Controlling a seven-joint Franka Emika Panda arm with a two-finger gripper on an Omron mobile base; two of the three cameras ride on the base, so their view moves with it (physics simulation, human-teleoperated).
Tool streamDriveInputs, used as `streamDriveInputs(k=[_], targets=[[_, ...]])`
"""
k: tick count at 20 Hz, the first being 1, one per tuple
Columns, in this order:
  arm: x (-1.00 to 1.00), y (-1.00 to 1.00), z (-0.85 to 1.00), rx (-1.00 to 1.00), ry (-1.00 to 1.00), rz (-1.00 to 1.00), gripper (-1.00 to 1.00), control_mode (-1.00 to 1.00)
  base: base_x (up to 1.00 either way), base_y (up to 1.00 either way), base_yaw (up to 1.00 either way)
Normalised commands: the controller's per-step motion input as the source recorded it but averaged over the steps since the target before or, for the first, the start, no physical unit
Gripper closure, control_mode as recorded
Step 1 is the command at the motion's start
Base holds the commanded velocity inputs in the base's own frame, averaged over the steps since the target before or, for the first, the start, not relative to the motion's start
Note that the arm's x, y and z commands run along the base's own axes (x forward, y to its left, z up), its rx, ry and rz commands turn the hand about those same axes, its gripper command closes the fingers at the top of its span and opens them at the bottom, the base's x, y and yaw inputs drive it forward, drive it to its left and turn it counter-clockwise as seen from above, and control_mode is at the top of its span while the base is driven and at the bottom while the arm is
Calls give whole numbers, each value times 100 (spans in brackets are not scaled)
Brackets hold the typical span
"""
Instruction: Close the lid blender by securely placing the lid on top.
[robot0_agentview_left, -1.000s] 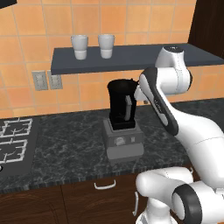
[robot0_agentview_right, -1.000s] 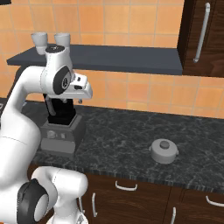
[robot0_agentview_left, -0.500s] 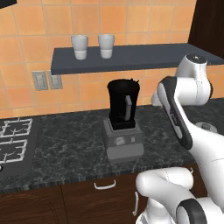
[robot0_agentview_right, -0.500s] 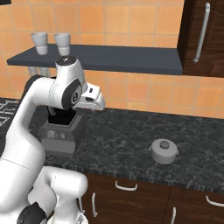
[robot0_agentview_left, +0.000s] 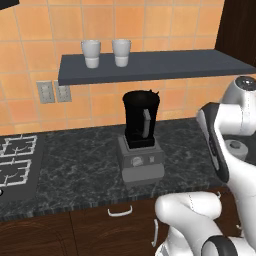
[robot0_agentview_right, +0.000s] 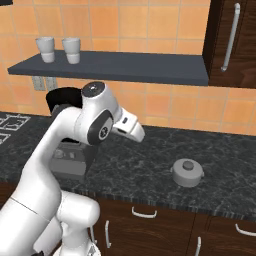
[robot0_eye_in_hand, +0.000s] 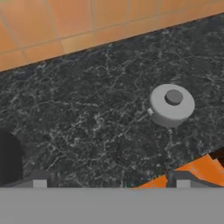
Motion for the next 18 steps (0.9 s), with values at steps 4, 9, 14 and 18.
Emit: streamDriveInputs(k=[4, 9, 14, 18], targets=[[-2, -100, -4, 1, 3, -35, -100, -100, 0, 0, 0], [-12, -100, -9, 2, 9, -25, -100, -100, 0, 0, 0], [-5, -83, -30, 4, 3, -11, -100, -100, 0, 0, 0], [0, -52, -41, 9, 0, 0, -100, -100, 0, 0, 0]])
